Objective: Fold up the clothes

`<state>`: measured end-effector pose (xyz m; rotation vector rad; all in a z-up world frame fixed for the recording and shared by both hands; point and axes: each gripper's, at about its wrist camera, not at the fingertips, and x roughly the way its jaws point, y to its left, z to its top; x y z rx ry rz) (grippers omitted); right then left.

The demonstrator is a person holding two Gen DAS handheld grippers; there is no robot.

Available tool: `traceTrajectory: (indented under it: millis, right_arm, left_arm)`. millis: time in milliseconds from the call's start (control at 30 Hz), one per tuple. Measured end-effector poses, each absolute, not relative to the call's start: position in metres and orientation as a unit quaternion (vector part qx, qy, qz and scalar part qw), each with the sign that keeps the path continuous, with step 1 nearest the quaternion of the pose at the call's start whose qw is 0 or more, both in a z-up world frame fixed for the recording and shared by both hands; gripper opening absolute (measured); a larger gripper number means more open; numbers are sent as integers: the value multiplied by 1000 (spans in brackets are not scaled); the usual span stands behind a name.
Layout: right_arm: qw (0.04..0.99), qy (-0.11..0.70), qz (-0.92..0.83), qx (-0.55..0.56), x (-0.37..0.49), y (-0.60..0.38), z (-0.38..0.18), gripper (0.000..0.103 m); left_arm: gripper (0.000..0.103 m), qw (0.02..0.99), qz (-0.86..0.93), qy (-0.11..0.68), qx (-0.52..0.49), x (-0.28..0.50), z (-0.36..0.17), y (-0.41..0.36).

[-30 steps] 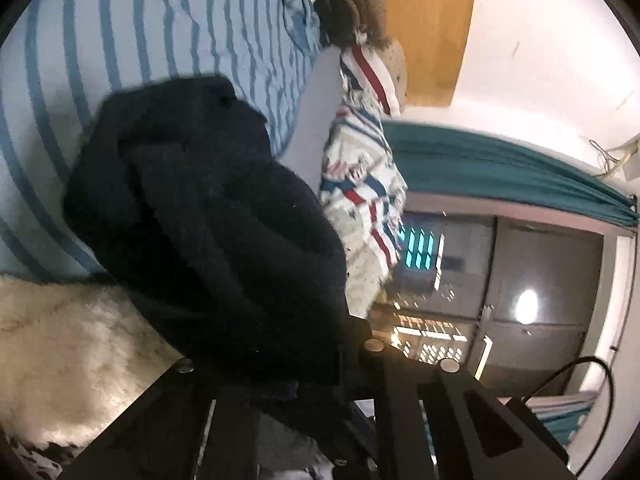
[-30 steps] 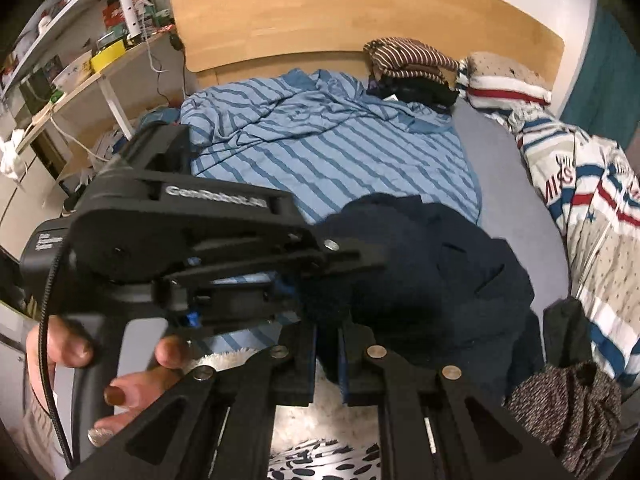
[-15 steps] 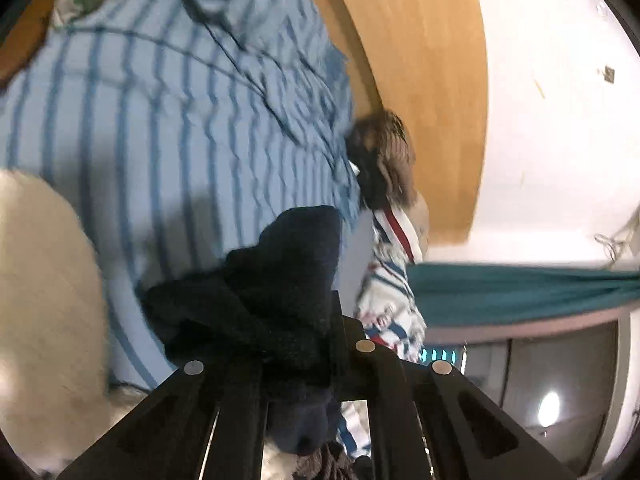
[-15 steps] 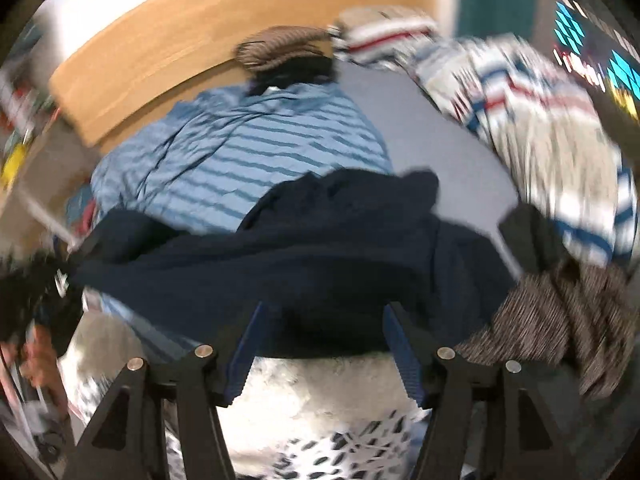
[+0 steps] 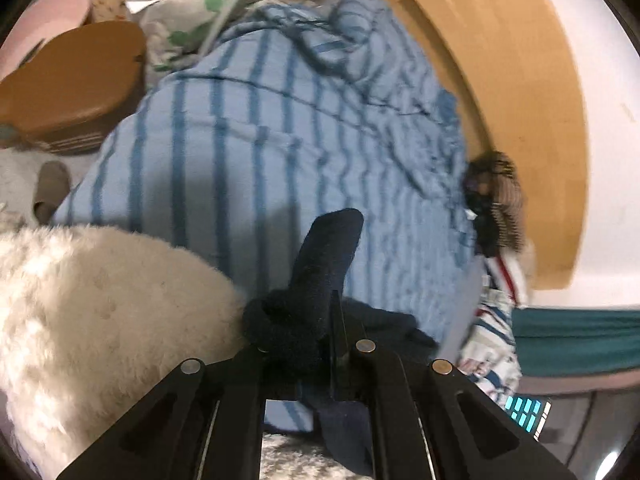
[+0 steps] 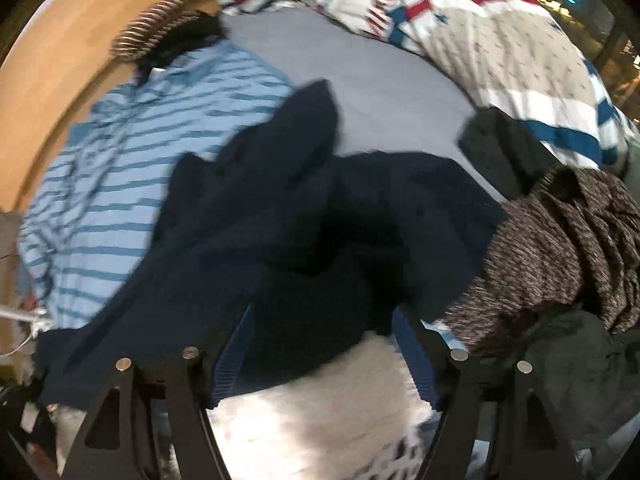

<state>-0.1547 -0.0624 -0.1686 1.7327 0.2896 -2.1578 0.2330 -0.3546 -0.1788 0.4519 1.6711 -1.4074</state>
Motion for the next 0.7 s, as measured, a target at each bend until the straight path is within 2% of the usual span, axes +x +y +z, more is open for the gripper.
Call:
traceTrajectory:
  millis: [33,67,100,167,200,233,267,300,367,533,700]
  right_arm:
    - [170,98,-759,621,-158,-58,-174,75]
    - [171,79,-751,633,-162,-52,-181,75]
    - [179,53,-742,644,-165,-47,-186,75]
    - [197,12,-729,656,-169,-41,-195,70]
    - [206,-5,-724,659,-170,-39,-199,65]
    - [217,-20,-719,660,-170,-38,-201,44]
    - [232,-25,-719,654,-169,-40,-202,28]
    - [246,-24,-722,646,-167,-42,-199,25]
    - [274,-11,-730,626,-159,-50,-191,9]
    - [331,36,-750,572,-130,-74,-152,5]
    - [382,87,-767,509,-89,-90,-111,1]
  left_arm:
    - [20,431,-571,675,179,230,-178,-353]
    - [35,423,-576,678,175,228,-178,-351]
    - [43,412,-581,682,168,226,-177,-350]
    - [65,389,-593,690,146,222,-171,-347]
    - [66,383,-595,692,140,222,-167,-345]
    - [66,377,-598,694,136,221,-165,-344]
    - [66,370,-601,696,133,219,-162,-342]
    - [66,363,-606,695,137,215,-159,-341]
    - [66,348,-616,692,144,207,-154,-338]
    - [66,257,-648,694,181,167,-150,-329]
    - [66,174,-620,741,193,139,-170,-310]
